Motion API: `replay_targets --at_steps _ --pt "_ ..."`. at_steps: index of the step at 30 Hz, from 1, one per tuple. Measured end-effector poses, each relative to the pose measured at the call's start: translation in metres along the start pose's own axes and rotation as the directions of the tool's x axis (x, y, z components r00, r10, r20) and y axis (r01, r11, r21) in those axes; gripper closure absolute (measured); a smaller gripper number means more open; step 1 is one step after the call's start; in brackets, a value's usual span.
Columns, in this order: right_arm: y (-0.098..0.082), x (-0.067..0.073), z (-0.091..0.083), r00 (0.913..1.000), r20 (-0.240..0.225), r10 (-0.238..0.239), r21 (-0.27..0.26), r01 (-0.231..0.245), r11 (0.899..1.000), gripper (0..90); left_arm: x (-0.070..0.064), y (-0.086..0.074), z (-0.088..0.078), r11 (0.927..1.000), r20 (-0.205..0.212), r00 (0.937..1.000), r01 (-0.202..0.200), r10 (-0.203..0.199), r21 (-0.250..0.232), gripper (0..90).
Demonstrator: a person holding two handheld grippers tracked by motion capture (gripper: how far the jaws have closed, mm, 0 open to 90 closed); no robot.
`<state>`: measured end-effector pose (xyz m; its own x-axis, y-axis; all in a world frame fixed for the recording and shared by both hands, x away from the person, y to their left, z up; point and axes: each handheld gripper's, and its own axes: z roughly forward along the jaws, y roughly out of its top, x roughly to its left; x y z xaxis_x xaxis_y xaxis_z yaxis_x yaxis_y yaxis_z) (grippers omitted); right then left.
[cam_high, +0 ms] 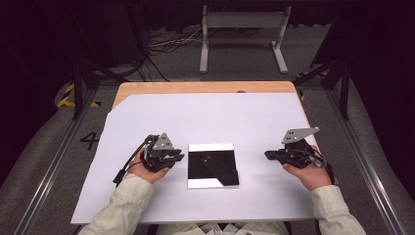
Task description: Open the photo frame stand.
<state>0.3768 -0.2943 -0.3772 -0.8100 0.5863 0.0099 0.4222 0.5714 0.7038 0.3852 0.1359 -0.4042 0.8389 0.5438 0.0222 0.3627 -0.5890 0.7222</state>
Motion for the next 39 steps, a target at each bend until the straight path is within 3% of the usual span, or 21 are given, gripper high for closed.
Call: replay_targets --at_steps 4,9,10,25,39 --pt "0.001 0.002 0.000 0.9999 -0.010 -0.010 0.005 0.010 1.000 87.9 0.002 -0.002 -0.004 0.9996 0.020 0.9998 -0.002 0.003 -0.030 74.5" --pt "0.003 0.004 -0.001 0.9996 -0.019 -0.019 0.014 0.020 1.000 87.5 0.003 -0.004 -0.004 0.9995 0.034 0.9994 -0.009 0.010 -0.030 73.4" --pt "0.004 0.006 -0.002 0.9989 -0.038 -0.025 0.025 0.026 0.999 86.6 0.003 -0.004 -0.003 0.9995 0.039 0.9992 -0.007 0.008 -0.031 73.2" --pt "0.014 0.021 0.001 0.9941 -0.085 -0.068 0.068 0.074 0.995 86.2 0.011 -0.008 -0.006 0.9984 0.028 0.9988 0.040 -0.039 -0.039 71.9" --pt "0.020 0.034 0.010 0.9865 -0.126 -0.105 0.100 0.118 0.988 86.2 0.011 -0.007 -0.006 0.9986 0.031 0.9989 0.037 -0.036 -0.039 72.4"
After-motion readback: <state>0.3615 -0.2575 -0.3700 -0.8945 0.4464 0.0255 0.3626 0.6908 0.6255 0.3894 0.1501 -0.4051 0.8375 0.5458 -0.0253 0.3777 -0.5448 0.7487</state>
